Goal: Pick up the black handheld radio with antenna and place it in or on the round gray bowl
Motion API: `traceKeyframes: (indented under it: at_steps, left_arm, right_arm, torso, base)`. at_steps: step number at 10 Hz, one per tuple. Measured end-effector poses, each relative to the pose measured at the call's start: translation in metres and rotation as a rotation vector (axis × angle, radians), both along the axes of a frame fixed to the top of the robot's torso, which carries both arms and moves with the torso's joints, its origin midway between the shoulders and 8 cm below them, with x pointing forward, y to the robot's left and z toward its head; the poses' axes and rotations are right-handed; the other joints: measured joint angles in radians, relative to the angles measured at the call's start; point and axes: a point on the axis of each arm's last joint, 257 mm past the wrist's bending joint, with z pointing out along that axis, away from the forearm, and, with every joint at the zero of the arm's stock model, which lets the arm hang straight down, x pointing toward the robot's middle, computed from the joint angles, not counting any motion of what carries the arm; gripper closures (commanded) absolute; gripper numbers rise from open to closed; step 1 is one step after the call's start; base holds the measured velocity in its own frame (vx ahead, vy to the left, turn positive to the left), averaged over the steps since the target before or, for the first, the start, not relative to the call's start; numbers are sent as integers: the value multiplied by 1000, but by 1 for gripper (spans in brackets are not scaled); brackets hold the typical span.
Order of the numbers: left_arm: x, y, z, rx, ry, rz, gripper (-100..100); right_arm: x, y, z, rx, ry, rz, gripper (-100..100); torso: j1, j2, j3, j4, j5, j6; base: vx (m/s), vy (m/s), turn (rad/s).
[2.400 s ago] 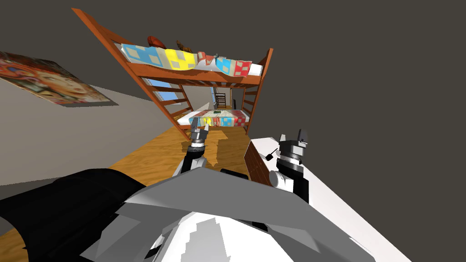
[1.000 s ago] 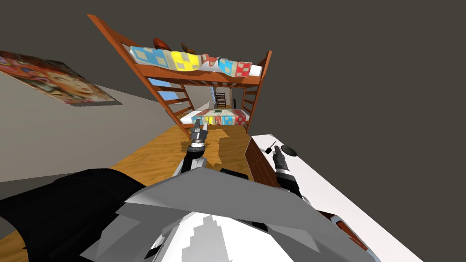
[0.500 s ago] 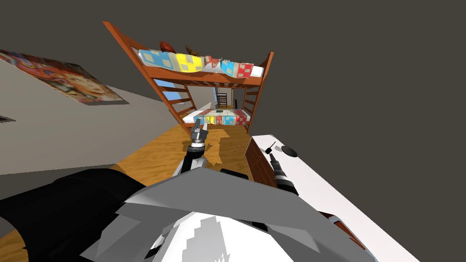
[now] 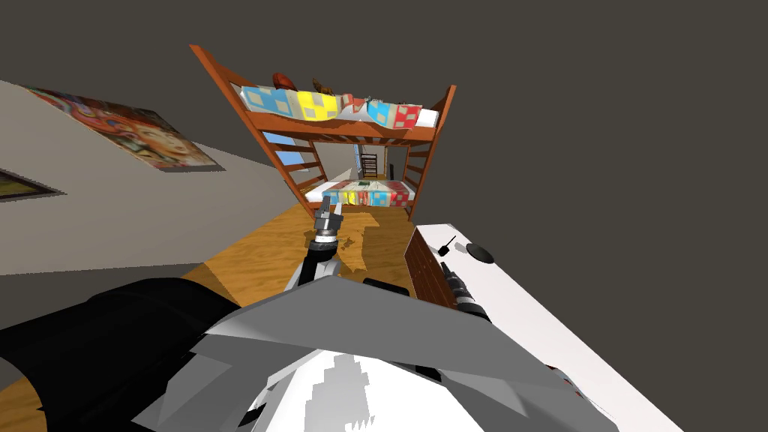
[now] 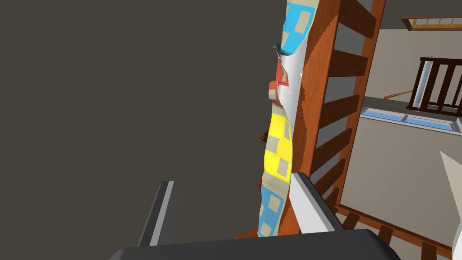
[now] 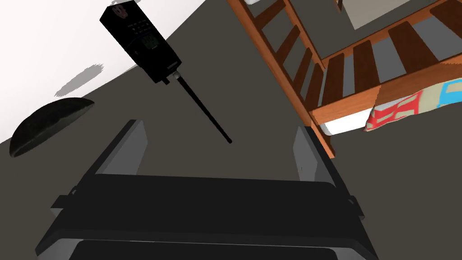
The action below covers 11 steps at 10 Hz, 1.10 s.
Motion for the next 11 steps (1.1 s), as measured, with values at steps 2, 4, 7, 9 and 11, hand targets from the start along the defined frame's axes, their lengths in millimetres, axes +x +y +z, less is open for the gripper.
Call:
traceKeyframes:
  at_steps: [2, 4, 7, 9, 11]
  left_arm:
    - [0, 0, 0, 0, 0, 0, 0]
    - [0, 0, 0, 0, 0, 0, 0]
    - [0, 0, 0, 0, 0, 0, 0]
    - [0, 0, 0, 0, 0, 0, 0]
    - [0, 0, 0, 0, 0, 0, 0]
  right_arm:
    - [-3, -12, -19, -130, 64, 43, -100]
    - [-8, -23, -34, -207, 103, 67, -100]
    - [-13, -45, -54, -401, 173, 143, -100]
    - [-12, -60, -60, -532, 207, 197, -100]
    - [-8, -80, -63, -657, 231, 247, -100]
  torso:
    - [-1, -1, -1, 0, 0, 0]
    - [1, -1, 0, 0, 0, 0]
    - [-1, -2, -1, 0, 0, 0]
    - [-1, -3, -2, -1, 0, 0]
    - [-1, -3, -2, -1, 0, 0]
  base:
    - [27, -44, 64]
    - [22, -38, 89]
    - [40, -59, 99]
    - [52, -59, 109]
    - [49, -49, 110]
